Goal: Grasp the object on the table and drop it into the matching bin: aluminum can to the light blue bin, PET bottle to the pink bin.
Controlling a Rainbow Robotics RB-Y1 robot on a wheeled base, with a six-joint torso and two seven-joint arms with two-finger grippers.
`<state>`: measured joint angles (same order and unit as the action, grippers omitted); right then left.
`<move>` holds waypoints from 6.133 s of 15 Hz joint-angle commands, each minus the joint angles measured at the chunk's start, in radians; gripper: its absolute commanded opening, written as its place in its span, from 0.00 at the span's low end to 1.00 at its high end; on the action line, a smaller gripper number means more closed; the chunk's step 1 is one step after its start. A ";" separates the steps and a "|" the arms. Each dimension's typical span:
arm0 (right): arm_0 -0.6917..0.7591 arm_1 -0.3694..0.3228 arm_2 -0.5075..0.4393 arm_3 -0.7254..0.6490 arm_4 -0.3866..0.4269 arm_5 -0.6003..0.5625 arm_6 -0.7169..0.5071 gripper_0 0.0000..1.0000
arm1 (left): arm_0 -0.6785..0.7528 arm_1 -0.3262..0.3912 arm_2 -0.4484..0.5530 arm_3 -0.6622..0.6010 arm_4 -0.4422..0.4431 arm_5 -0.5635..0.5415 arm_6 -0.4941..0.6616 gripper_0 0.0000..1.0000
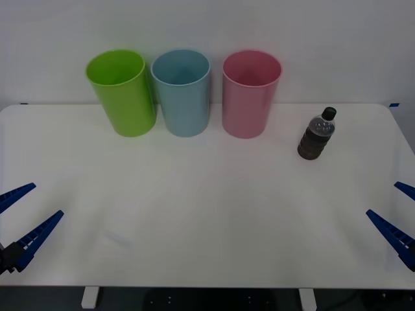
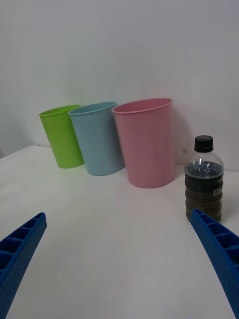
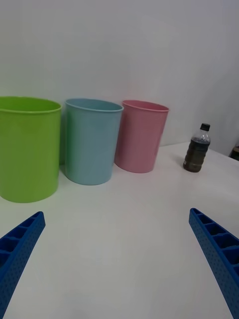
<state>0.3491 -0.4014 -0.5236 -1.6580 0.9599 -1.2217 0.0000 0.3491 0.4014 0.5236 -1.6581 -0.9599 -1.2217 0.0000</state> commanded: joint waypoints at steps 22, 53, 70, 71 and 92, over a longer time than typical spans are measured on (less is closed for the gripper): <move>0.001 0.007 0.194 -0.002 -0.036 0.381 0.212 1.00 | 0.000 0.000 0.000 0.000 0.000 0.000 0.000 1.00; -0.525 0.115 0.341 0.560 -0.041 0.683 0.489 1.00 | 0.000 0.000 0.000 0.000 0.000 0.000 0.000 1.00; -0.795 0.118 0.378 0.813 -0.076 0.864 0.554 1.00 | 0.000 0.000 0.000 0.000 0.000 0.000 0.000 1.00; -0.799 0.118 0.386 0.811 -0.082 0.875 0.557 1.00 | 0.000 0.000 0.000 0.000 0.000 0.000 0.000 1.00; -0.797 0.118 0.398 0.797 -0.099 0.870 0.571 0.00 | 0.000 0.000 0.000 0.000 0.000 0.000 0.000 1.00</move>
<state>-0.4494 -0.2837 -0.1258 -0.8558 0.8583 -0.3471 0.5728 0.3491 0.4014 0.5236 -1.6581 -0.9599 -1.2217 0.0000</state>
